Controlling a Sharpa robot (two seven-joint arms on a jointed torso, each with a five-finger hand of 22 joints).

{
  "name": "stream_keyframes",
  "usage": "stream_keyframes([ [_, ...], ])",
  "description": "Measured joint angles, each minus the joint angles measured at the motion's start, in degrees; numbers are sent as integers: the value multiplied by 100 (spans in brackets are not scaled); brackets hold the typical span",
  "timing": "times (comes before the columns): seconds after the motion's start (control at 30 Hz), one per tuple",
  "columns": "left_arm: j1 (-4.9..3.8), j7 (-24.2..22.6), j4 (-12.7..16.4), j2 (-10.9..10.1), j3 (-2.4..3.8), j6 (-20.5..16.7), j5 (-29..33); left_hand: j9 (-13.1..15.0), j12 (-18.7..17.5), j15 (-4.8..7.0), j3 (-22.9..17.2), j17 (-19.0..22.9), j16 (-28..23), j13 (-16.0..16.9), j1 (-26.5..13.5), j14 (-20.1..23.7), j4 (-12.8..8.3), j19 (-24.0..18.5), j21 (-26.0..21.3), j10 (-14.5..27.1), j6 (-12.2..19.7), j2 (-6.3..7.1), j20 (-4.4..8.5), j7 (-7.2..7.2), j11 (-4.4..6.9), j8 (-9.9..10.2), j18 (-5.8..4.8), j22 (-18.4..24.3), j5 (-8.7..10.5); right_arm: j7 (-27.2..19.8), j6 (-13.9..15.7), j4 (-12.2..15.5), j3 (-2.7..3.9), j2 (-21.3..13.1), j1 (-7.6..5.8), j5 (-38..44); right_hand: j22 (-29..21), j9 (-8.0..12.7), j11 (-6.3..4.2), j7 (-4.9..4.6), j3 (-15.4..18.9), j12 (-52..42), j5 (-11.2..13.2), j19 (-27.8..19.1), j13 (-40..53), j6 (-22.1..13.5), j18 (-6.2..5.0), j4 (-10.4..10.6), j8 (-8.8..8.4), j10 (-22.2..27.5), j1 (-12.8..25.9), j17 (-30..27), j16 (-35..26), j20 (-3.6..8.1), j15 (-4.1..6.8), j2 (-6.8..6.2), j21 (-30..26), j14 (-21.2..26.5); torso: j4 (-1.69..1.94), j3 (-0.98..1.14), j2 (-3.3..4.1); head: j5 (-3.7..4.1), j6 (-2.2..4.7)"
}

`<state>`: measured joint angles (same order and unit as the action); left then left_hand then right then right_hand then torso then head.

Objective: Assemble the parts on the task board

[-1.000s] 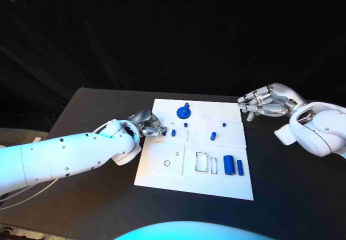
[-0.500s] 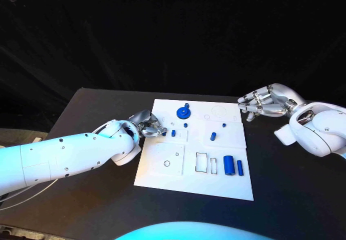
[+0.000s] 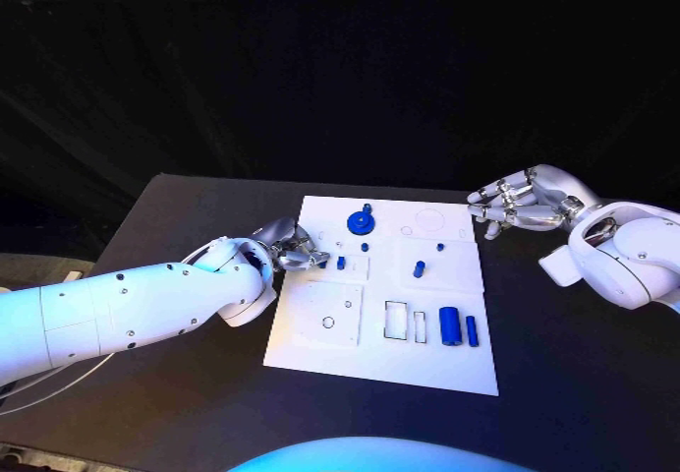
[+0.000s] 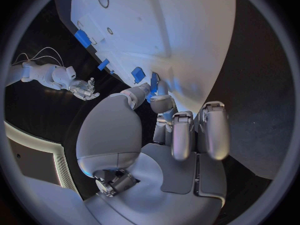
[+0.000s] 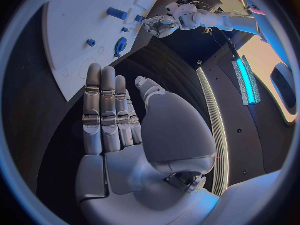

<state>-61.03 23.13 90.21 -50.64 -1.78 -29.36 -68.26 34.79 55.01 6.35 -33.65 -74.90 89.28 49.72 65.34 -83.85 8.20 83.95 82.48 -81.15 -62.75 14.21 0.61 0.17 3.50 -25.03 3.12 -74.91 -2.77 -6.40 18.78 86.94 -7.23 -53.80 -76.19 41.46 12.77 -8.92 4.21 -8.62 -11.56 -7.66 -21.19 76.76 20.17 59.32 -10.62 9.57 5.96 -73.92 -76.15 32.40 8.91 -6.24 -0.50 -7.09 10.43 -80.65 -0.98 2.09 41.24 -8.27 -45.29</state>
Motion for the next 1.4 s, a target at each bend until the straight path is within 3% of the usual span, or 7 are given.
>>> stream_keyframes([
  [0.23, 6, 12, 2, 0, -3, 15, 42, -16, 0, 0, 250, 0, 0, 23, -137, 0, 220, 0, 0, 0, 4, -55, 0, 0, 0, -4, -1, 0, 0, 0, 3, -11, 0, 0, 0, 0, 0, 0, 0, 0, 0, 0, 0, 0, -1, 0, 0, 0, 0, 0, 0, -1, 0, 0, 0, 0, 0, 0, -1, 0, 0, -4, 6],
  [0.73, 8, 15, 5, -8, -4, 15, 83, -29, 0, 0, 269, -4, 0, 22, -137, 0, 239, 0, 0, 0, 3, -55, 0, 0, -1, -5, -1, 1, 0, -1, 11, -19, 0, 3, 0, 0, -5, 1, 0, -18, 0, 0, 0, 0, 8, -18, 0, 0, 0, 0, 0, 7, -24, 0, 0, 0, 0, 0, 0, -1, -1, -12, 29],
  [1.03, 8, -2, 15, -22, -2, 9, 125, -44, 0, 0, 216, -4, 0, 28, -21, 0, 237, 0, 0, 0, 3, -171, 0, 0, -2, 21, -1, 1, 1, -1, 15, -23, 0, 3, 0, 0, -4, 2, 0, -18, 0, 0, 0, 0, 7, -18, 0, 0, 0, 0, 0, 6, -23, 0, 0, 0, 0, 0, 0, -2, -1, -13, 33],
  [1.4, 7, -17, 28, -72, 0, 10, 183, -47, 0, 15, 177, -3, 0, 79, -22, -16, 277, 0, 0, 1, 3, -171, 0, 1, -3, 22, 0, -4, 1, -1, 18, -35, 0, 3, 2, 0, -4, 0, 0, -18, 0, 0, 0, 0, 7, -18, 0, 0, 0, 0, 0, 7, -23, 0, 0, 0, 0, 0, 2, -1, -1, -16, 29],
])
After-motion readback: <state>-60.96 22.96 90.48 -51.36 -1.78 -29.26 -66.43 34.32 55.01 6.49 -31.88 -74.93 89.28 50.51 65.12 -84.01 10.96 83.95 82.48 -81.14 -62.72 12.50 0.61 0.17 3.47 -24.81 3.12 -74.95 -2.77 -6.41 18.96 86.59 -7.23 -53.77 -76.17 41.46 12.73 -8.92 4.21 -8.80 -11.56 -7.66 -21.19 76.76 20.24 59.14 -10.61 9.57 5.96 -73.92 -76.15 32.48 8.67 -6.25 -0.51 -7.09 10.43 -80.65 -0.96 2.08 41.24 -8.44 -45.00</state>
